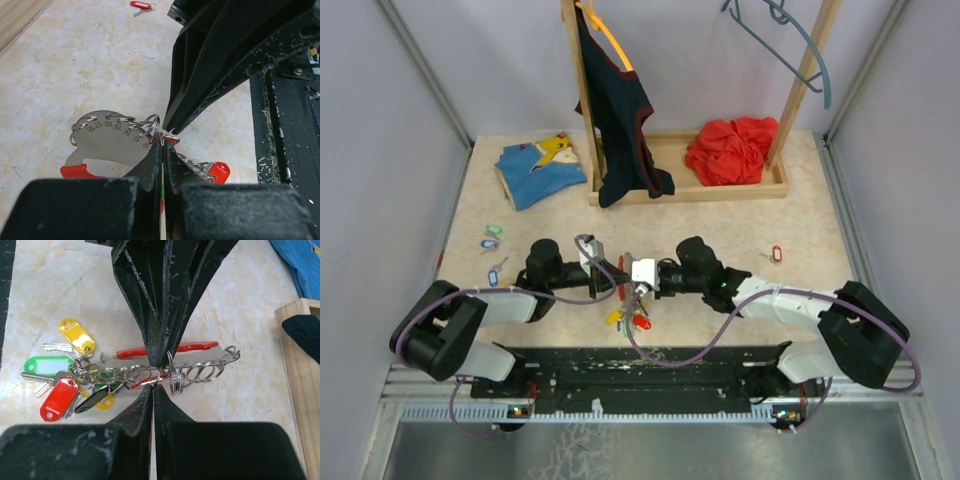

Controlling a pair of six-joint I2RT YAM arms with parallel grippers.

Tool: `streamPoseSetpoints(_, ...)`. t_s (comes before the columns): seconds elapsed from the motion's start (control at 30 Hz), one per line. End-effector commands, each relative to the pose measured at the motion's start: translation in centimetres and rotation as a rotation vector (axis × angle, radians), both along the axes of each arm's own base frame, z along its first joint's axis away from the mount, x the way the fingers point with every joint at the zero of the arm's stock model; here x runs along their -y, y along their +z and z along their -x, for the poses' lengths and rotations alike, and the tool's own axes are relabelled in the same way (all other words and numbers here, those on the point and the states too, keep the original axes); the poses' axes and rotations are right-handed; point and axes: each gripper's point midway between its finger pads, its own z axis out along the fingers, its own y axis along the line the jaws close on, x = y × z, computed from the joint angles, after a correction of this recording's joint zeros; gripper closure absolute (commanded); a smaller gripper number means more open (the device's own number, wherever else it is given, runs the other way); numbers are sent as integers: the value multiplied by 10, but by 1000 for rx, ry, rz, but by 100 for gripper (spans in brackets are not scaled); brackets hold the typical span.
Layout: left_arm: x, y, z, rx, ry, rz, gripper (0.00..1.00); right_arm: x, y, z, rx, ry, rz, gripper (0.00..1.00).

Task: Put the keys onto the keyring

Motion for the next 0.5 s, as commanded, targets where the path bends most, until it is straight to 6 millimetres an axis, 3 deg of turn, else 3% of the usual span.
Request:
streamPoseSetpoints(0.0, 2, 20, -4, 62, 15, 64, 100, -15, 11, 2, 18, 29, -55, 100)
streamPoseSetpoints(0.23, 0, 21, -9, 68, 52, 74, 100, -15, 11, -1, 38, 5, -62, 100)
streamPoseSetpoints(0.47, 0, 19, -6, 73, 36, 71, 100, -15, 24, -11, 55, -70, -131, 100)
